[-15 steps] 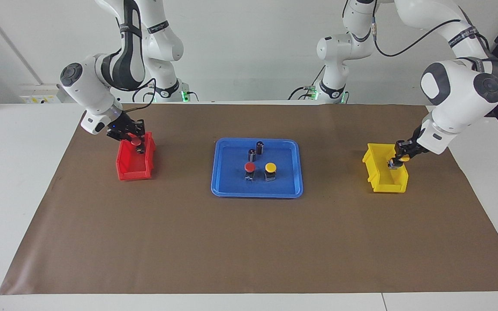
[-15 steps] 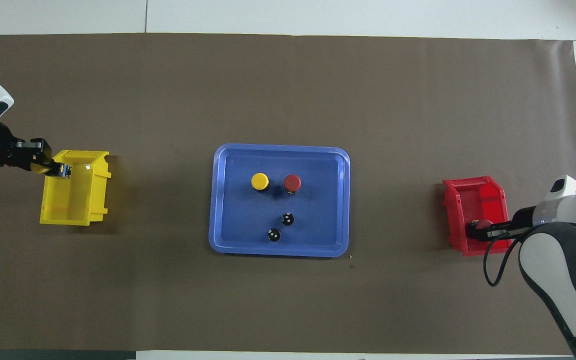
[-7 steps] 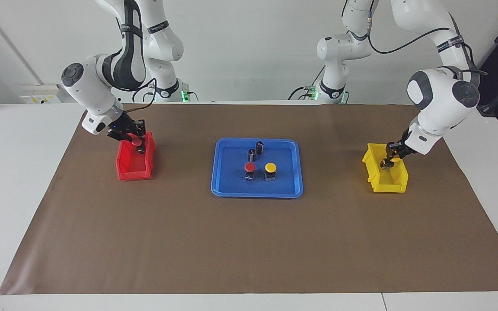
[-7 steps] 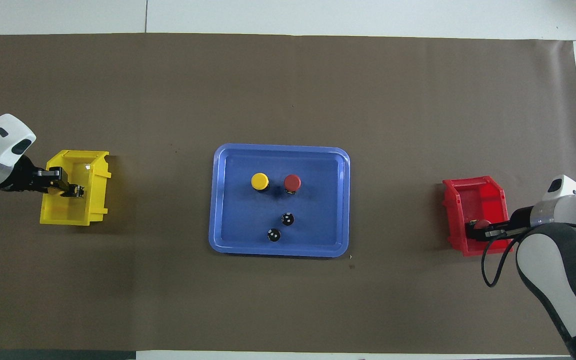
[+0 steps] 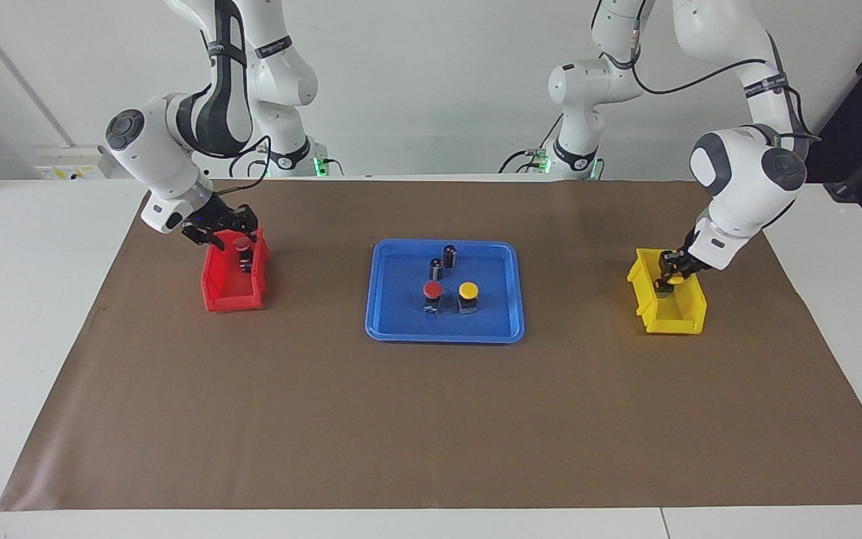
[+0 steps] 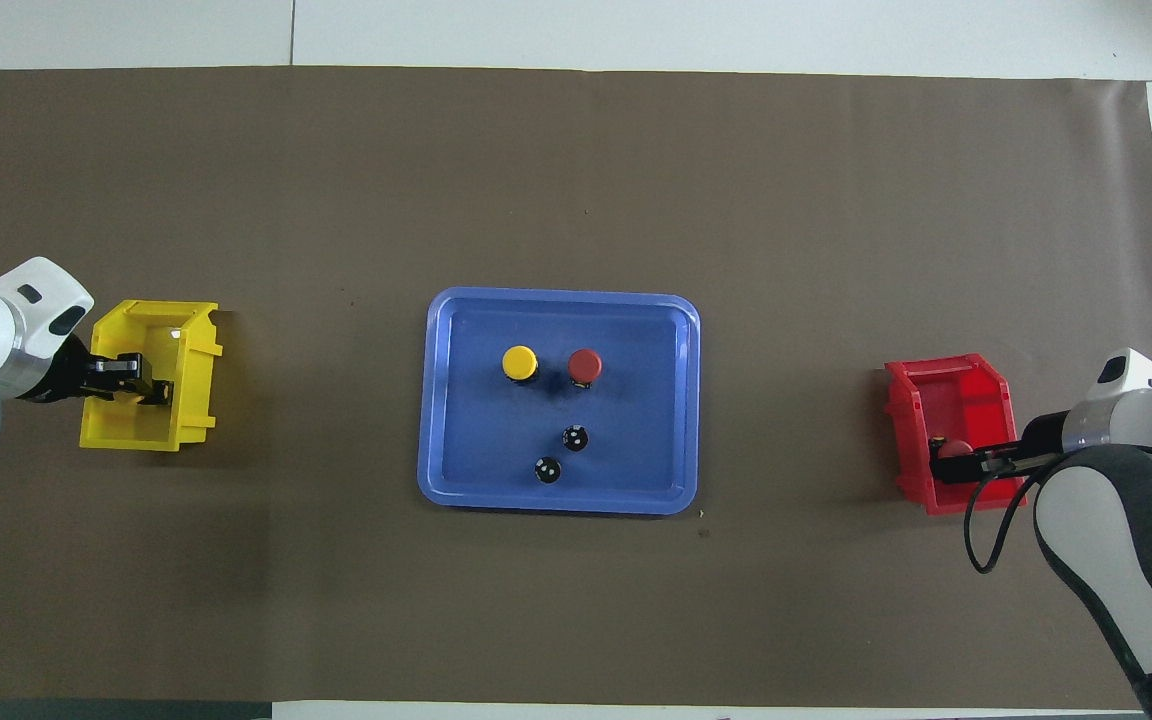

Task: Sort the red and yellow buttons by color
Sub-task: 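Open both grippers to drop the buttons into the bins, then reach the right gripper back to the red button on the tray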

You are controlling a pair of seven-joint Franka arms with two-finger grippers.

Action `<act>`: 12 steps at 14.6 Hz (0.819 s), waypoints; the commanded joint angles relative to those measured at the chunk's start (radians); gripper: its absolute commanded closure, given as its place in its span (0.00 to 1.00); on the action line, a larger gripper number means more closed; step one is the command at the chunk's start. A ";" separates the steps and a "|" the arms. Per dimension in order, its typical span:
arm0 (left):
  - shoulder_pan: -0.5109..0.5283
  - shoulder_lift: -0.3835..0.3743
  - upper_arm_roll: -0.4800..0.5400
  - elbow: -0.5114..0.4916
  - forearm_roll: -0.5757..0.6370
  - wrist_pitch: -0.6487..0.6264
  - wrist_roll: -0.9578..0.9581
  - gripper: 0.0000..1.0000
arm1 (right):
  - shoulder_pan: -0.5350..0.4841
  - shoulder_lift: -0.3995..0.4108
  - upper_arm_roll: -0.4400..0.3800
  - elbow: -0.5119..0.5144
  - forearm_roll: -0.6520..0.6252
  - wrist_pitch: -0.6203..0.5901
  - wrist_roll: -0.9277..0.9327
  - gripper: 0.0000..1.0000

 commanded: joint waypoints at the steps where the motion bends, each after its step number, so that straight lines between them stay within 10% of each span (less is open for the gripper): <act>1: 0.008 -0.045 -0.004 -0.056 0.016 0.027 0.013 0.78 | 0.000 0.040 0.009 0.130 0.006 -0.094 -0.021 0.10; 5: -0.006 -0.039 -0.004 -0.030 0.016 -0.008 0.008 0.60 | 0.136 0.137 0.021 0.369 -0.046 -0.220 0.245 0.09; 12: -0.009 -0.051 -0.012 0.070 0.058 -0.149 0.004 0.31 | 0.561 0.443 0.021 0.723 -0.174 -0.049 0.964 0.10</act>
